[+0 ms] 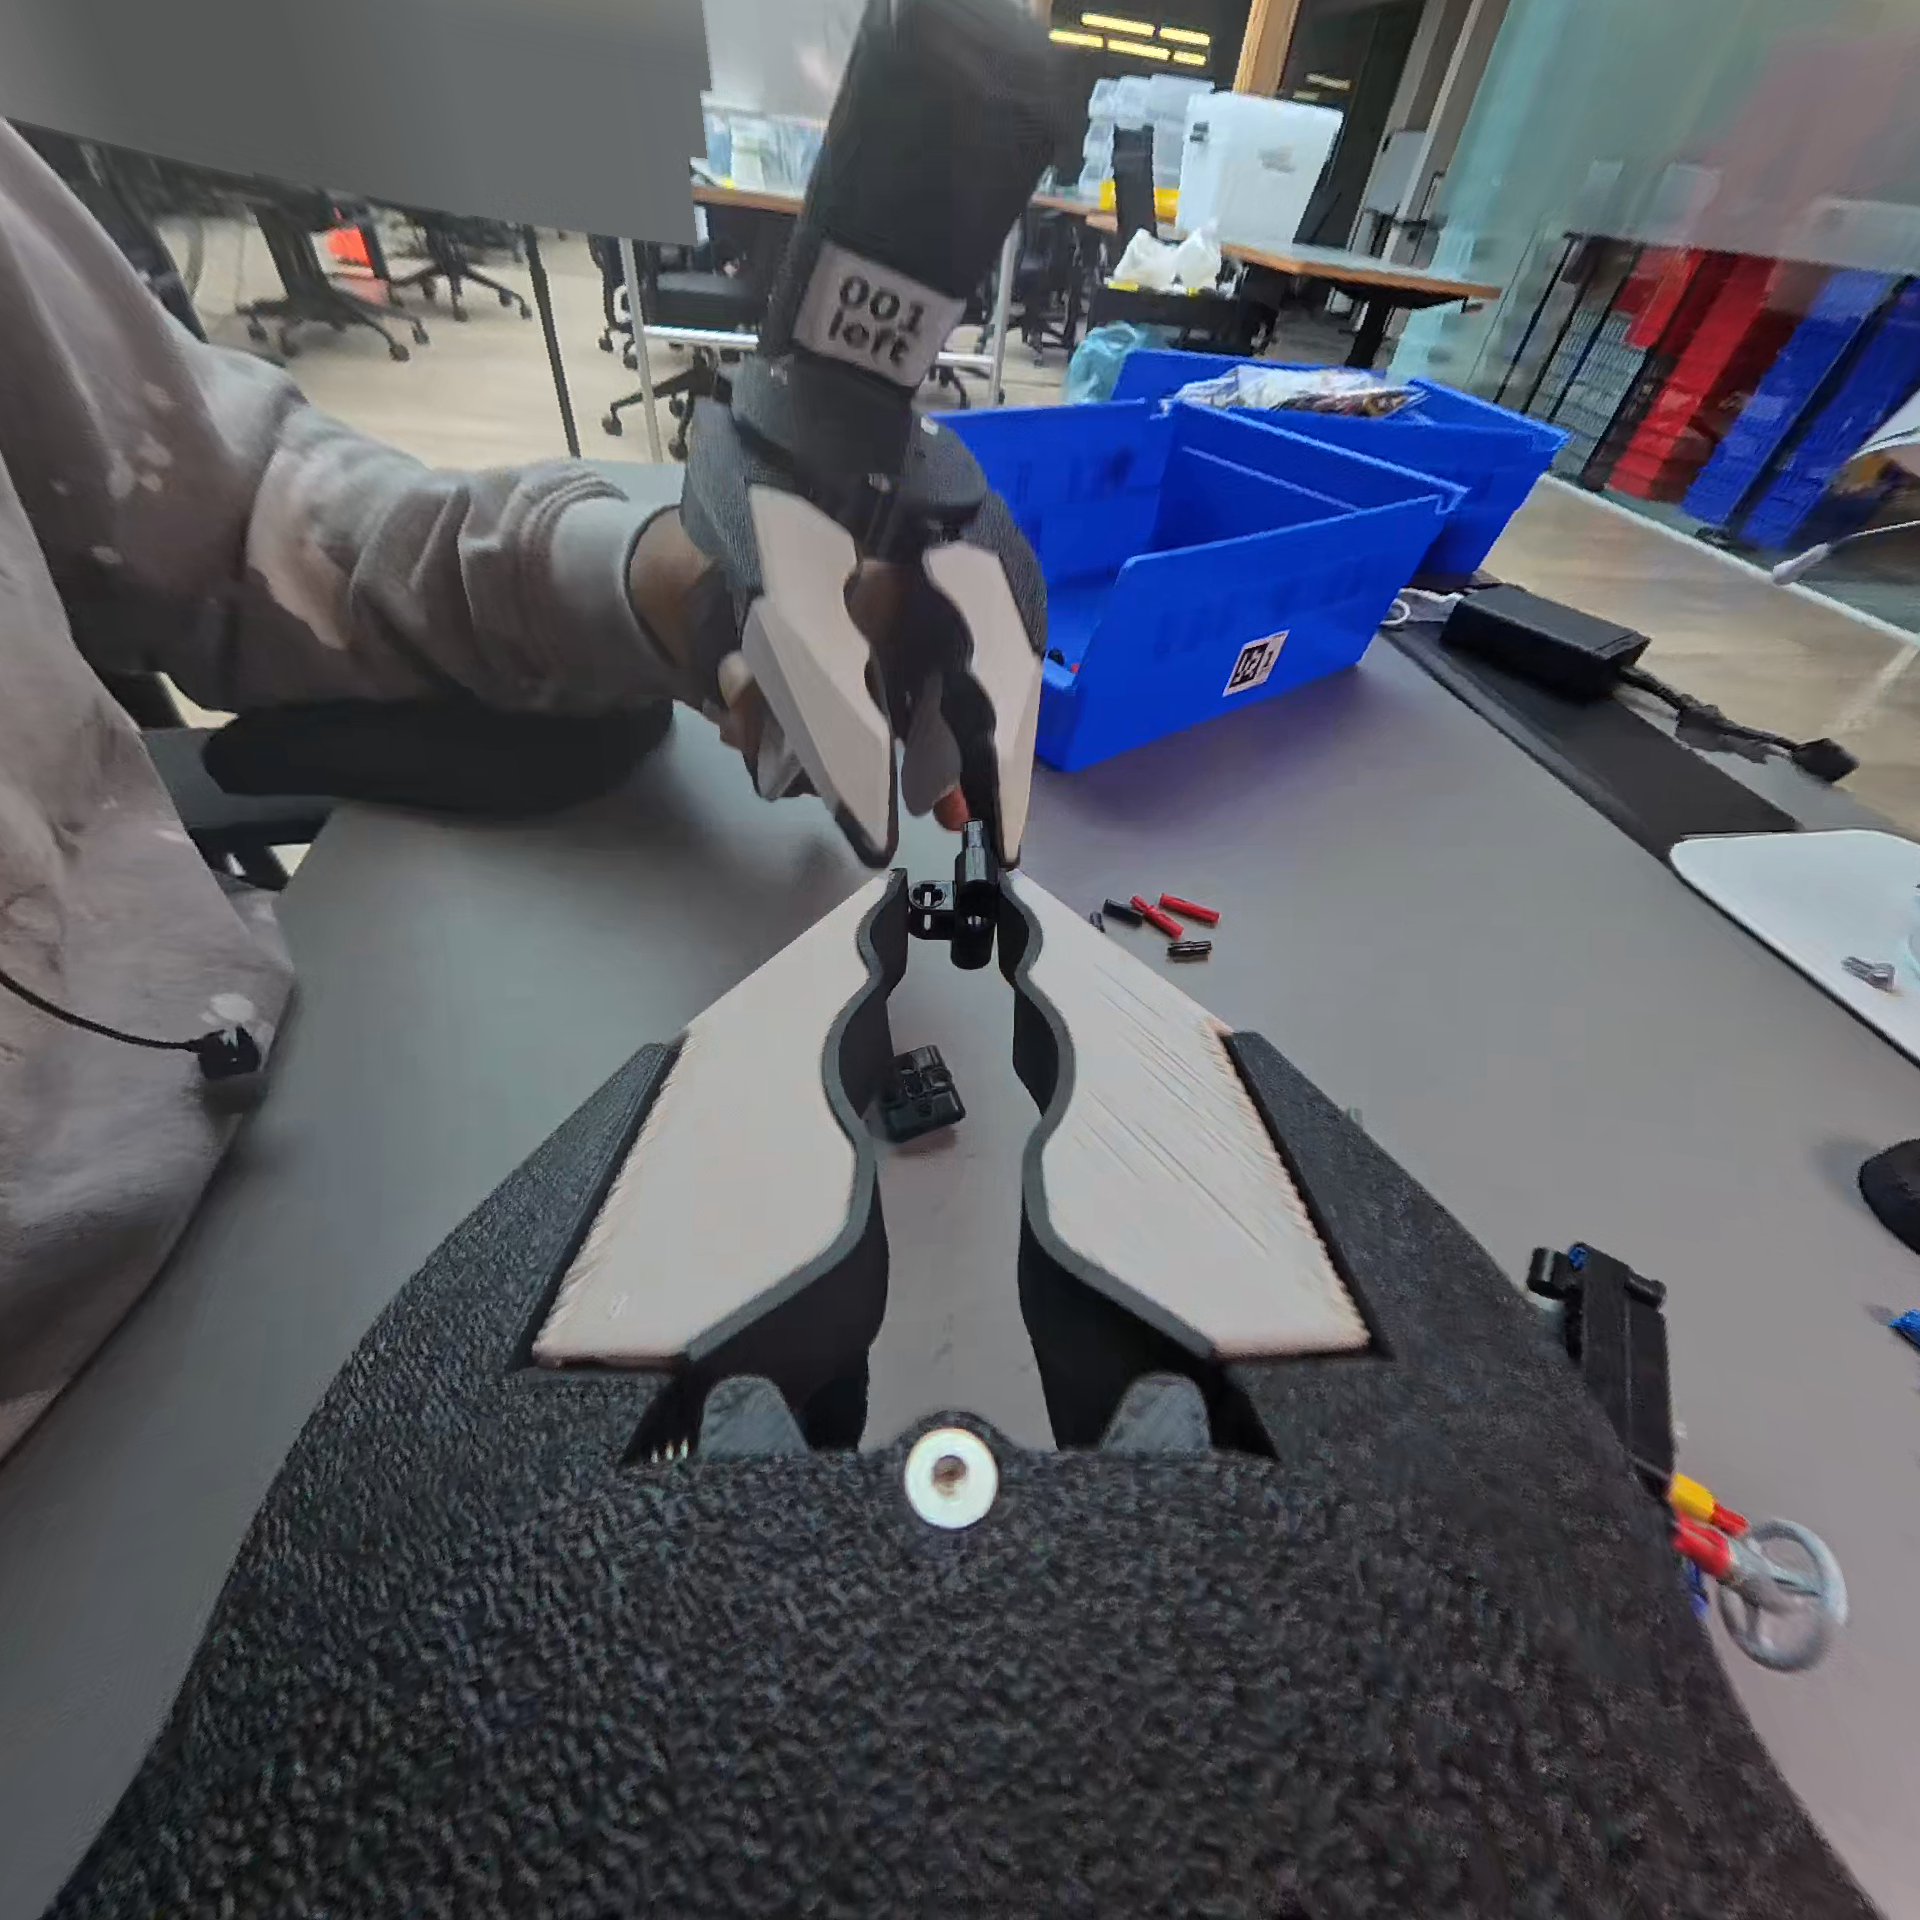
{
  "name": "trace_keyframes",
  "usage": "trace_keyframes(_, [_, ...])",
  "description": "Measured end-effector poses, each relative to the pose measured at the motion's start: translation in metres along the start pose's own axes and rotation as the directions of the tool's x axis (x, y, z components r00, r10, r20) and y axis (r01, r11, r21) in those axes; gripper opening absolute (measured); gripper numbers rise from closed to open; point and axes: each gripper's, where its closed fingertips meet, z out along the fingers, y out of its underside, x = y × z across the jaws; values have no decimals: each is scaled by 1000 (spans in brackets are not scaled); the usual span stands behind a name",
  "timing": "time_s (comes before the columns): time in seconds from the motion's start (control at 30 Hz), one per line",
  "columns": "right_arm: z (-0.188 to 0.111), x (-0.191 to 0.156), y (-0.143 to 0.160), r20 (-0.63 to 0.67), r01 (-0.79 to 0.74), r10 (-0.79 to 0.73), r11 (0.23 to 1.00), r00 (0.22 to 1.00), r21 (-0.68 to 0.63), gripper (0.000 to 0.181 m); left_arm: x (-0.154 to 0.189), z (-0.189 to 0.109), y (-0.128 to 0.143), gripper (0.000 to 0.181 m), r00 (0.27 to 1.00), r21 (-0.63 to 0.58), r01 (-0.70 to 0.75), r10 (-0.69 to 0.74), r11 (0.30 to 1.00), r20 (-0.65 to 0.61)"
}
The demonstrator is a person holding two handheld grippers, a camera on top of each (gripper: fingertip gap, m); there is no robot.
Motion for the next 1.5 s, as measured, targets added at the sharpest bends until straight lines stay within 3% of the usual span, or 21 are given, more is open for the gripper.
trace_keyframes(0.03, [4, -5, 4, 17, 10, -10, 1000, 1000, -24, 17, 6, -3, -11, 23, 999, 51, -41, 41, 998, -8])
trace_keyframes(0.17, [15, -22, 8, 79, 23, -20, 999, 997, -48, 16, 23, 0, -8, 19, 981, 30, -192, 193, 981, -13])
trace_keyframes(0.27, [17, -26, 11, 94, 30, -24, 998, 995, -59, 16, 24, 2, -5, 9, 977, 9, -214, 214, 977, -9])
trace_keyframes(0.63, [6, -31, -22, 208, -132, 111, 987, 972, 88, 15, 37, -12, -23, 3, 962, 58, -268, 270, 962, -41])
trace_keyframes(0.77, [-43, 18, -47, 110, -201, 178, 943, 978, 265, 15, 5, -46, -31, 0, 971, 103, -236, 230, 966, 70])
trace_keyframes(0.83, [-53, 27, -55, 73, -183, 169, 935, 983, 302, 15, -11, -45, -25, 0, 971, 70, -215, 205, 974, 122])
trace_keyframes(0.97, [-31, 11, -45, 119, -222, 197, 939, 973, 262, 15, -4, -21, -26, 1, 983, 103, -171, 164, 980, 80])
trace_keyframes(1.03, [-21, 4, -39, 166, -285, 250, 929, 954, 236, 16, 2, -15, -34, 14, 977, 138, -198, 185, 970, 102])
trace_keyframes(1.1, [-13, 3, -37, 189, -352, 315, 910, 930, 217, 16, 6, -13, -40, 19, 943, 126, -307, 283, 943, 173])
trace_keyframes(1.23, [-3, -4, -39, 282, -520, 462, 835, 841, 180, 15, 13, -12, -47, 15, 792, 33, -559, 523, 828, 316])
trace_keyframes(1.3, [-1, -3, -40, 307, -584, 520, 794, 797, 173, 16, 16, -11, -45, 8, 751, -6, -605, 573, 797, 329])
trace_keyframes(1.5, [5, -7, -39, 360, -683, 609, 719, 707, 124, 15, 17, -8, -40, 13, 712, -61, -641, 622, 765, 327])
